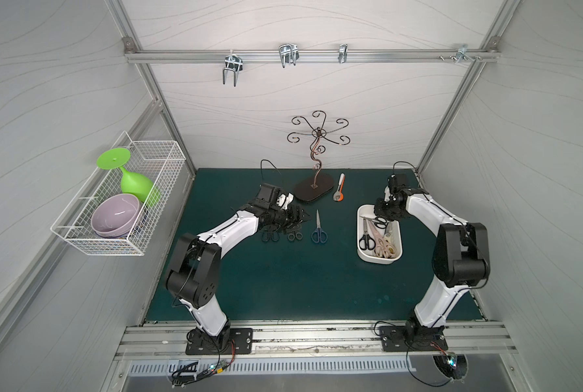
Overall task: Take the scissors out of the storage box
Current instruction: Pick up the scissors from the storage box.
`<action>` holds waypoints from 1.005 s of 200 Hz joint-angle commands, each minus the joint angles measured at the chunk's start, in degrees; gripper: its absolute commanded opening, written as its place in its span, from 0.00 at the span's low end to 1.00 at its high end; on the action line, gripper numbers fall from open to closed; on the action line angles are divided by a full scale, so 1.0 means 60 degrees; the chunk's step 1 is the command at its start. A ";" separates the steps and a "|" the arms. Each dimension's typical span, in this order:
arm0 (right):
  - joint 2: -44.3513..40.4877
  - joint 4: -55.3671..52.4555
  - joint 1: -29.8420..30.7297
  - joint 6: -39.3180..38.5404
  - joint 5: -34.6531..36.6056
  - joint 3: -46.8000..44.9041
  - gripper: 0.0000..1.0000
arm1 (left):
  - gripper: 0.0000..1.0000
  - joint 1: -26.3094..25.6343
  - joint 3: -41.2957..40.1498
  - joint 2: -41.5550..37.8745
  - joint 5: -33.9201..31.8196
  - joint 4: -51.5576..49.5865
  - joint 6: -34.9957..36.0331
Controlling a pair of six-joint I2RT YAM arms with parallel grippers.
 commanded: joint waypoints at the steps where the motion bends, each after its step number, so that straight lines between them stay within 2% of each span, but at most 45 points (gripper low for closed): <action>1: -0.0749 -0.1154 0.0610 0.0191 0.0450 -0.0653 0.26 | 0.73 0.0037 0.0590 0.0354 0.0389 0.0334 0.0027; 45: -0.1106 -0.1425 0.1106 -0.0098 0.0560 -0.1233 0.25 | 0.73 0.0054 0.0680 0.0397 0.0514 0.0054 0.0307; 104: -0.0787 -0.1898 0.1528 -0.0408 0.1544 -0.1518 0.25 | 0.73 0.0156 0.0332 0.0162 0.0441 -0.0050 0.0384; 201: -0.0178 -0.1401 0.1530 -0.0643 0.1846 -0.1644 0.25 | 0.73 0.0154 0.0217 0.0056 0.0419 -0.0137 0.0356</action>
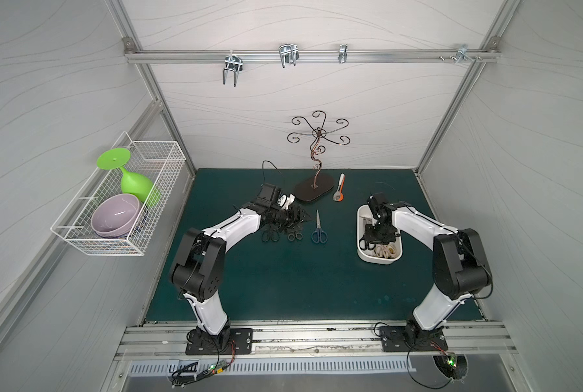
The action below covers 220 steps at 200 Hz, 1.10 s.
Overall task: Take the scissors out of the storage box
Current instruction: Pick up the scissors from the storage box.
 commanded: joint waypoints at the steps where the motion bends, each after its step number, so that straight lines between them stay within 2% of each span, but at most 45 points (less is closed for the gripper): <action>1: 0.0232 0.0065 0.0014 -0.0130 0.0199 -0.0013 0.25 | 0.73 0.0048 -0.0036 -0.0297 0.0109 0.0026 0.0198; 126: 0.0677 0.0480 0.0044 0.0000 0.0090 -0.0111 0.23 | 0.73 0.0078 -0.0109 -0.0377 0.0099 -0.0016 0.0204; 160: 0.0368 0.0236 0.0040 -0.0012 0.0247 0.0040 0.17 | 0.73 0.0107 -0.0084 -0.0385 0.0085 -0.0006 0.0225; 183: 0.0254 -0.0029 -0.0018 -0.0037 0.0360 0.0198 0.03 | 0.73 0.0162 -0.0073 -0.0395 0.0098 0.0002 0.0204; 220: -0.0117 -0.0165 -0.0267 -0.0041 0.0030 0.0139 0.02 | 0.73 0.0437 -0.0161 -0.0651 0.0084 -0.0047 0.0275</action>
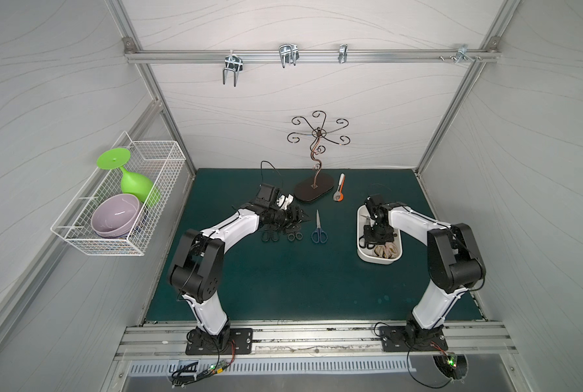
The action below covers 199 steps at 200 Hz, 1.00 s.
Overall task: Take the scissors out of the storage box
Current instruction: Pick up the scissors from the storage box.
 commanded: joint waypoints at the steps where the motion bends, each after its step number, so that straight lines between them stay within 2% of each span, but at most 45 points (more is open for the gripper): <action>1: -0.0572 -0.0423 -0.0198 0.0028 -0.0153 0.0103 0.02 | 0.73 0.0236 -0.0037 -0.0512 0.0084 -0.0011 0.0280; 70: -0.1618 -0.1203 -0.0337 -0.0184 -0.0436 0.0382 0.02 | 0.73 0.1201 -0.0086 -0.1093 -0.0122 -0.0408 0.0677; 116: -0.2267 -0.1565 -0.0260 -0.0318 -0.0666 0.0693 0.03 | 0.73 0.1829 -0.0403 -0.1214 -0.0060 -0.0110 0.0417; 150: -0.2320 -0.1077 0.0737 -0.0637 -0.1269 0.0956 0.03 | 0.73 0.2452 -0.0749 -0.1360 0.0147 0.0155 0.0184; 199: -0.1173 -0.0352 0.1699 -0.0870 -0.1529 0.1658 0.03 | 0.73 0.3119 -0.1276 -0.1732 0.0218 0.0239 0.0269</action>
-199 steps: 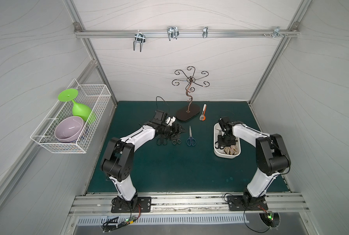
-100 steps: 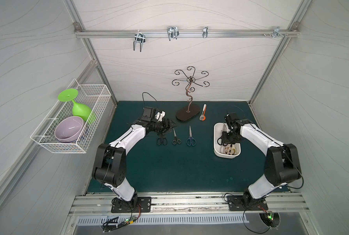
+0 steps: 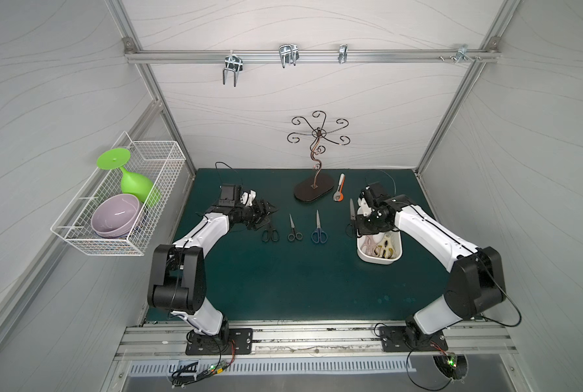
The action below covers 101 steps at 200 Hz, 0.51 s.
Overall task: Take the scissors out of the storage box
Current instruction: Pick up the scissors from the storage box, then place the scissors at the center of the board.
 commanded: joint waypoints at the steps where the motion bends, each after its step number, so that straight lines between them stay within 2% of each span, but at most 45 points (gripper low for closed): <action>1: 0.0594 0.0478 0.0247 -0.0300 -0.0326 0.0386 0.03 | 0.73 0.0255 -0.0104 -0.0385 0.0184 0.0370 0.0103; 55: 0.1875 0.1011 0.0351 -0.0302 -0.0277 0.0443 0.03 | 0.73 0.0599 -0.0541 -0.0519 0.0263 0.0500 0.0134; 101: 0.2607 0.1481 0.0441 0.0270 0.0077 0.0236 0.03 | 0.73 0.0614 -0.0527 -0.0394 0.0328 0.0493 0.0149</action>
